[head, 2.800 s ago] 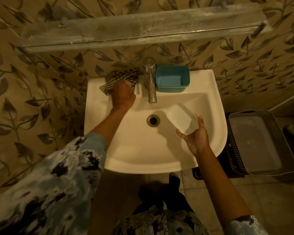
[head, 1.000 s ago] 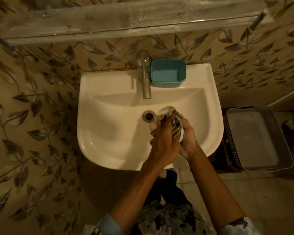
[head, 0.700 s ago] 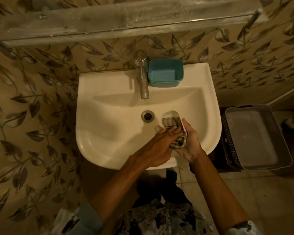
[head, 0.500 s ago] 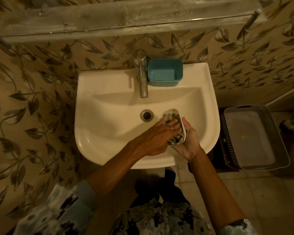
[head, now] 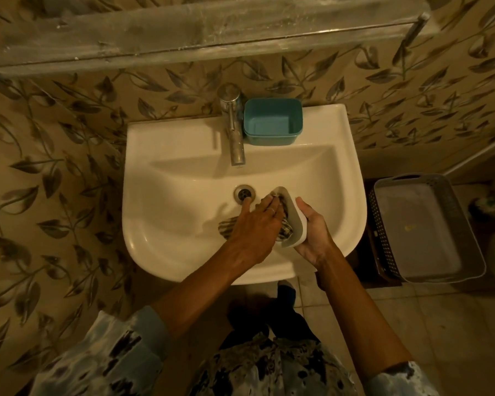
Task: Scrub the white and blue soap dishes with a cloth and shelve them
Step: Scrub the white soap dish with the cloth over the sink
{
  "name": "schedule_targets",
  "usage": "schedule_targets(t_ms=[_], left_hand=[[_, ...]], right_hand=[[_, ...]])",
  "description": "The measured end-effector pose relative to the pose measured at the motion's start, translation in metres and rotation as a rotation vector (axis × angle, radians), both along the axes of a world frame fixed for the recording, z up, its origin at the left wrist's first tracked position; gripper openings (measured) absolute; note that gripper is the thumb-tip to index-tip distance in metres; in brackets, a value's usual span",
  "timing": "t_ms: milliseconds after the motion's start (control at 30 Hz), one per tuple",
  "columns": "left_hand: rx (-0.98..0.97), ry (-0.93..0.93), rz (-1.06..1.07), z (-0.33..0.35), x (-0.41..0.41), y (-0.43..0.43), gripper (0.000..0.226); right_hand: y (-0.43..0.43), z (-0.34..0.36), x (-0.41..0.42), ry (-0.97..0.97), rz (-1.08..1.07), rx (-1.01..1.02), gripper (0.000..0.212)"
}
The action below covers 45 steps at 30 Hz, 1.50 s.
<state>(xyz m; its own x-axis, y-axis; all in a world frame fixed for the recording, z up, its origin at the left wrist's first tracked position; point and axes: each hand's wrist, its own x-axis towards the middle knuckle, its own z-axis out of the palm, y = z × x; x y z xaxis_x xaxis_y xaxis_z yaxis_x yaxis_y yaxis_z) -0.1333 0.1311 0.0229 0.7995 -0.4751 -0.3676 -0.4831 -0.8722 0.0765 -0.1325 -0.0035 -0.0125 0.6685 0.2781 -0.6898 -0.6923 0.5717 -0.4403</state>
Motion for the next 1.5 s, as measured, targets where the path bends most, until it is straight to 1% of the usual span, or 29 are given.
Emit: schedule_targets(t_ms=[100,233,333,467,533,567,667,767,833,900,967,1000,1067,1167,1233,1300,1367,1400,1467,1500], left_hand=[[-0.08,0.105,0.077,-0.001,-0.008,0.002,0.072],[-0.228,0.176,0.131,0.001,-0.02,0.002,0.064],[-0.284,0.249,0.191,0.002,-0.028,-0.001,0.065],[-0.4,0.438,0.309,0.009,-0.032,-0.003,0.061],[-0.461,0.529,0.39,0.013,-0.031,-0.002,0.058],[-0.513,0.587,0.447,0.016,-0.029,-0.003,0.053],[-0.815,0.801,0.647,0.028,-0.024,-0.003,0.029],[-1.033,0.944,0.945,0.033,-0.019,-0.003,0.025],[-1.156,1.041,1.14,0.033,-0.014,-0.003,0.026],[-1.315,1.162,1.272,0.036,-0.007,-0.001,0.022],[-1.408,1.266,1.387,0.041,0.002,0.002,0.02],[-1.431,1.287,1.438,0.044,0.006,0.003,0.021],[-1.459,1.259,1.494,0.049,0.015,0.005,0.023],[-1.52,1.15,1.537,0.055,0.031,0.01,0.025],[-1.529,1.122,1.55,0.058,0.04,0.013,0.023],[-1.55,1.101,1.551,0.061,0.041,0.012,0.022],[-1.579,1.076,1.514,0.062,0.034,0.004,0.021],[-1.59,1.017,1.478,0.061,0.028,-0.002,0.019],[-1.562,0.845,1.368,0.056,0.017,-0.013,0.022],[-1.508,0.774,1.304,0.053,0.012,-0.016,0.026]], right_hand=[[0.002,-0.006,-0.003,0.006,0.027,-0.052,0.048],[0.0,-0.009,-0.002,-0.015,0.052,-0.101,0.048],[0.0,-0.012,-0.001,-0.017,0.035,-0.119,0.05],[-0.001,-0.012,0.0,-0.055,0.031,-0.14,0.038],[0.0,-0.011,0.001,-0.093,0.015,-0.142,0.038],[0.0,-0.009,0.002,-0.121,0.009,-0.147,0.041],[0.001,-0.007,0.005,-0.265,-0.015,-0.175,0.045],[0.002,-0.005,0.007,-0.436,-0.011,-0.275,0.043],[0.002,-0.005,0.005,-0.507,-0.014,-0.342,0.045],[0.002,-0.003,0.003,-0.571,-0.018,-0.412,0.051],[0.004,0.0,0.003,-0.636,-0.005,-0.51,0.054],[0.005,0.0,0.003,-0.659,0.007,-0.536,0.054],[0.006,0.001,0.0,-0.698,0.03,-0.556,0.054],[0.007,0.006,-0.006,-0.763,0.107,-0.552,0.055],[0.01,0.006,-0.009,-0.756,0.149,-0.477,0.051],[0.011,0.006,-0.007,-0.735,0.134,-0.467,0.05],[0.009,0.006,-0.003,-0.71,0.108,-0.499,0.045],[0.008,0.006,-0.001,-0.698,0.101,-0.501,0.042],[0.005,0.007,0.001,-0.673,0.074,-0.482,0.048],[0.004,0.007,0.0,-0.654,0.059,-0.461,0.053]])
